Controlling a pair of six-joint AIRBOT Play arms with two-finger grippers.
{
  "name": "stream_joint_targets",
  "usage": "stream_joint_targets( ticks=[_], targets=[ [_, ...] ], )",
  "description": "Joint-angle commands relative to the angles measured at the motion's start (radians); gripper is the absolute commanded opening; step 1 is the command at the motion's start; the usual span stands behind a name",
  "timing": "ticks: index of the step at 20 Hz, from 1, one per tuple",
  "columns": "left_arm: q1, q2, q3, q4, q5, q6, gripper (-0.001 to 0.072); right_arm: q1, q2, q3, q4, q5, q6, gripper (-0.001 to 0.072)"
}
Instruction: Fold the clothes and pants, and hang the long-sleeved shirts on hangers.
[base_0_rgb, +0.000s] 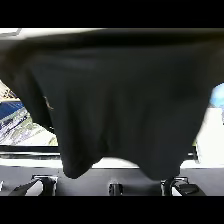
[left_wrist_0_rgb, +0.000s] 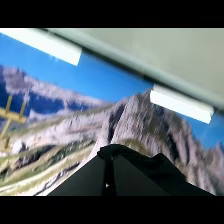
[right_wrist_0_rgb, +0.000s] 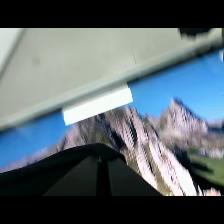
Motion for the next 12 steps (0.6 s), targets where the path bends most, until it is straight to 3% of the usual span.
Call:
stream_joint_targets(
  ticks=[1, 8, 12],
  targets=[
    [-0.09, -0.214, -0.049, 0.005, 0.014, 0.073, 0.0016, 0.001, -0.287, 0.002, 0.099, 0.06, -0.037, 0.0033],
    [-0.299, -0.724, -0.035, 0.039, 0.341, 0.045, 0.0016, 0.001, -0.811, 0.002, 0.137, -0.152, -0.041, 0.0034],
    [-0.345, -0.877, 0.017, 0.037, 0.393, 0.027, 0.0016, 0.001, -0.952, 0.002, 0.215, -0.254, -0.031, 0.0034]
  ],
)
